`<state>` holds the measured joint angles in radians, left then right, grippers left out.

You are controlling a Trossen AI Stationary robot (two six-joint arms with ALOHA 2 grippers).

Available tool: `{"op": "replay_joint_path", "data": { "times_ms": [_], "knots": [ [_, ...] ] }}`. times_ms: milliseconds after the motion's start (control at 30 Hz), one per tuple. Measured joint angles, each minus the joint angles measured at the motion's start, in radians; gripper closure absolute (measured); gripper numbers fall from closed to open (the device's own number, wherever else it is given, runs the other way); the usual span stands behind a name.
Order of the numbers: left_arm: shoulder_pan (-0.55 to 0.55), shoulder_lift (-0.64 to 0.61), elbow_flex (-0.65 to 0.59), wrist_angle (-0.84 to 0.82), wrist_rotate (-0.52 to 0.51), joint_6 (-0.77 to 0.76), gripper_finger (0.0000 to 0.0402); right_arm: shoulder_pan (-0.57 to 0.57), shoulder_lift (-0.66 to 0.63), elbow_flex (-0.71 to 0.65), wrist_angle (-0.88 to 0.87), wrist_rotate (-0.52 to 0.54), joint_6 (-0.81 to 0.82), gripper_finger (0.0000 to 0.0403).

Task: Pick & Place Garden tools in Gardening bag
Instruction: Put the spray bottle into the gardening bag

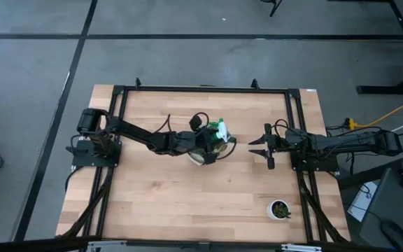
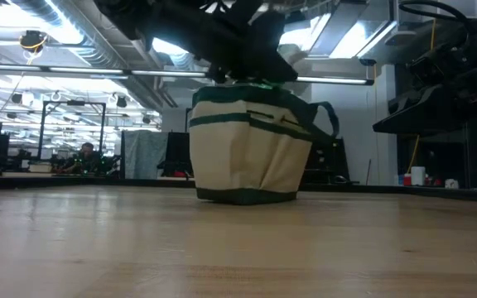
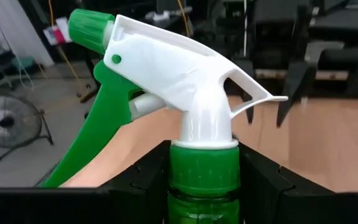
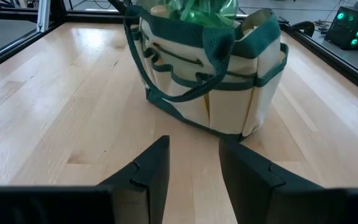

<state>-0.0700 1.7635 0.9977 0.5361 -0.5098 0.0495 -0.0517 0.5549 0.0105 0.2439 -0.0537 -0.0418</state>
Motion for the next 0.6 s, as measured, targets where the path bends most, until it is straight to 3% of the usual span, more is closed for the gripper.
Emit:
{"op": "replay_joint_path", "data": {
  "times_ms": [133,400,600],
  "knots": [
    [0.0,-0.002,0.0,0.002,0.0,0.008,0.0256,0.0,0.0,0.0,0.0,0.0,0.0,0.0259],
    [0.001,-0.003,0.0,-0.142,0.034,-0.217,0.0256,0.0,0.0,0.0,0.0,0.0,0.0,0.0259],
    [-0.007,-0.003,0.0,-0.183,0.039,-0.25,0.0249,0.0,0.0,0.0,0.0,0.0,0.0,0.0259]
  ]
}}
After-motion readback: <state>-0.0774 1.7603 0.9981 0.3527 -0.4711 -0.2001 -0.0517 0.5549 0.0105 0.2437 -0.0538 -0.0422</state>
